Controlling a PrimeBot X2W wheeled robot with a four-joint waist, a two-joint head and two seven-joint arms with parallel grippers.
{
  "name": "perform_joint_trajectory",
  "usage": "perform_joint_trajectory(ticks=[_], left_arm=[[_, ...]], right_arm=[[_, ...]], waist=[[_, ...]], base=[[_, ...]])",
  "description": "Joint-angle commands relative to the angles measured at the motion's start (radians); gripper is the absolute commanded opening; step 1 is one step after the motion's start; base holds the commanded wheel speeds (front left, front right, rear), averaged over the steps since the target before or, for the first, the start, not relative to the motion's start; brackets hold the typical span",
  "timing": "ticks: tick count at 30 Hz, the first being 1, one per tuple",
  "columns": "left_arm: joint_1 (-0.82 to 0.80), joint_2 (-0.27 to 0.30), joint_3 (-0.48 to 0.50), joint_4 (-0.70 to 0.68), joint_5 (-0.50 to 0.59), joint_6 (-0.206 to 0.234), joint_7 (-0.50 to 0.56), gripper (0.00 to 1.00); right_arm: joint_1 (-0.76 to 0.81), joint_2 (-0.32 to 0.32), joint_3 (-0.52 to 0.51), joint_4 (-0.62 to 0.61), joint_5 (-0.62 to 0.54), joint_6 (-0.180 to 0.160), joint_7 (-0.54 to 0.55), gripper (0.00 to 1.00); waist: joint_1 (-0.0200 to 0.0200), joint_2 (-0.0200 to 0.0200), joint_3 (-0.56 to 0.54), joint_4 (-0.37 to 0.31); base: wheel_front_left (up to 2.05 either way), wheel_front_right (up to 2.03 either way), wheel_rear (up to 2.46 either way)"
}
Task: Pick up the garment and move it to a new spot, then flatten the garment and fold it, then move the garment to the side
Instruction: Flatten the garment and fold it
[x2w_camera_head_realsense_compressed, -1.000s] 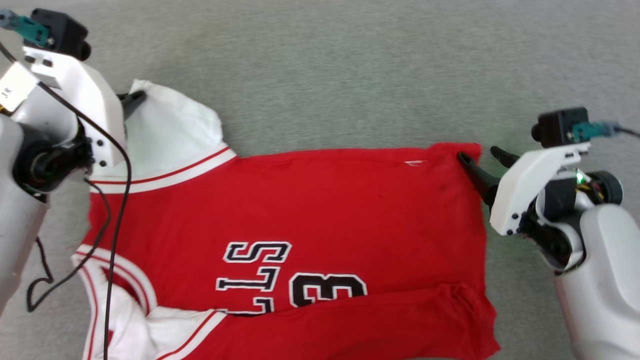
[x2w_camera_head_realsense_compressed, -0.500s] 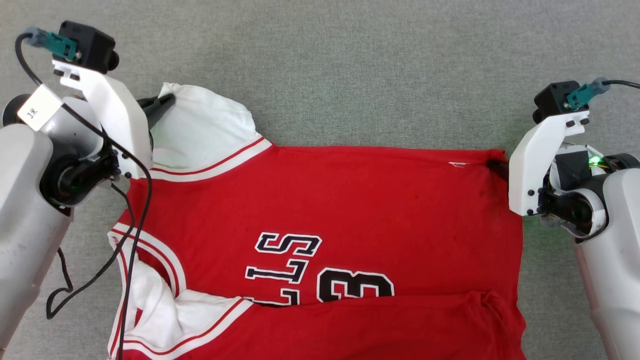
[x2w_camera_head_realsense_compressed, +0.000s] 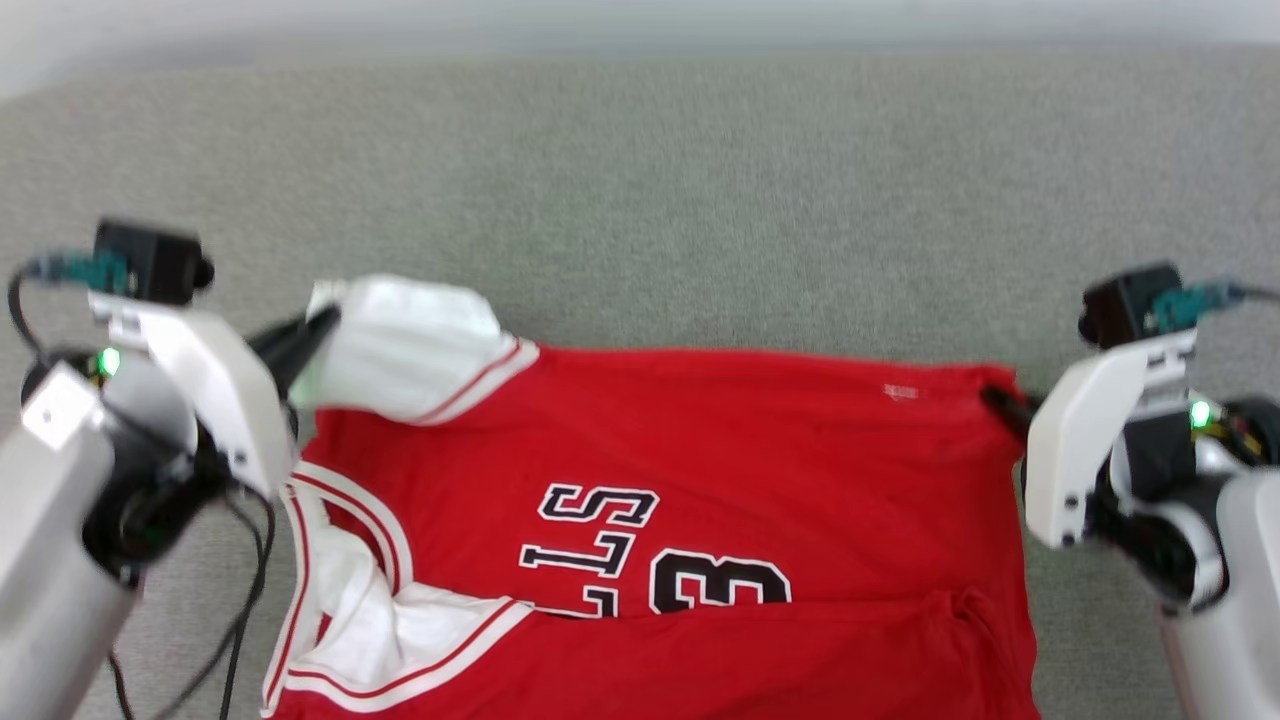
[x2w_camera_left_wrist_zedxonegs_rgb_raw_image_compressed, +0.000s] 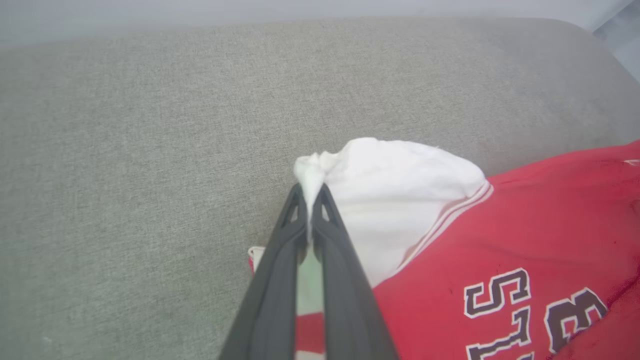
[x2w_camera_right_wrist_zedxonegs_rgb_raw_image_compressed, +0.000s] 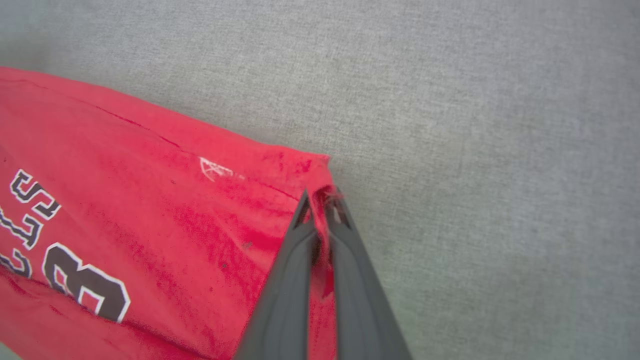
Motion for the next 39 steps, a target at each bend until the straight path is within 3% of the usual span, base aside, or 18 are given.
perform_joint_trajectory(ticks=[1, 14, 22, 23, 24, 25, 27, 28, 29, 35, 39], left_arm=[[0.036, 0.011, 0.004, -0.011, -0.002, 0.012, -0.01, 0.0], [0.463, 0.03, 0.044, -0.171, -0.114, 0.138, -0.173, 0.0], [0.616, -0.033, 0.031, -0.146, -0.173, 0.132, -0.24, 0.0], [0.629, -0.041, 0.027, -0.133, -0.175, 0.13, -0.248, 0.0], [0.64, -0.049, 0.019, -0.119, -0.179, 0.123, -0.248, 0.0], [0.644, -0.063, 0.016, -0.109, -0.183, 0.116, -0.258, 0.0], [0.645, -0.087, 0.011, -0.081, -0.179, 0.104, -0.277, 0.49], [0.643, -0.096, 0.003, -0.067, -0.177, 0.097, -0.277, 0.86], [0.632, -0.104, 0.001, -0.059, -0.168, 0.091, -0.288, 1.0], [0.585, -0.109, 0.008, -0.043, -0.091, 0.091, -0.38, 1.0], [0.546, -0.094, 0.019, -0.063, 0.009, 0.12, -0.479, 1.0]], right_arm=[[0.031, 0.004, -0.003, -0.014, -0.002, 0.0, -0.003, 0.0], [0.338, 0.08, -0.085, -0.075, 0.014, 0.0, -0.076, 0.0], [0.439, 0.119, -0.094, -0.024, 0.005, 0.0, -0.147, 0.0], [0.448, 0.125, -0.091, -0.011, 0.007, 0.0, -0.158, 0.1], [0.454, 0.131, -0.087, -0.002, 0.012, 0.0, -0.173, 0.38], [0.456, 0.135, -0.087, 0.005, 0.016, 0.0, -0.193, 1.0], [0.464, 0.14, -0.084, 0.024, 0.014, 0.0, -0.235, 1.0], [0.466, 0.144, -0.088, 0.029, 0.017, -0.001, -0.26, 1.0], [0.467, 0.147, -0.089, 0.033, 0.019, -0.001, -0.282, 1.0], [0.479, 0.146, -0.1, -0.003, 0.024, 0.0, -0.366, 1.0], [0.489, 0.137, -0.126, -0.063, 0.031, 0.0, -0.351, 1.0]], waist=[[0.0, 0.0, -0.035, 0.011], [0.0, 0.0, -0.126, 0.029], [0.0, 0.0, -0.153, 0.011], [0.0, 0.0, -0.156, 0.008], [0.0, 0.0, -0.157, 0.005], [0.0, 0.0, -0.159, 0.004], [0.0, 0.0, -0.163, 0.005], [0.0, 0.0, -0.165, 0.006], [0.0, 0.0, -0.167, 0.007], [0.0, 0.0, -0.186, 0.012], [0.0, 0.0, -0.2, 0.013]], base=[[0.0, 0.0, 0.0], [0.0, 0.0, 0.0], [0.0, 0.0, 0.0], [0.0, 0.0, 0.0], [0.0, 0.0, 0.0], [0.0, 0.0, 0.0], [0.0, 0.0, 0.0], [0.0, 0.0, 0.0], [0.0, 0.0, 0.0], [0.0, 0.0, 0.0], [0.0, 0.0, 0.0]])
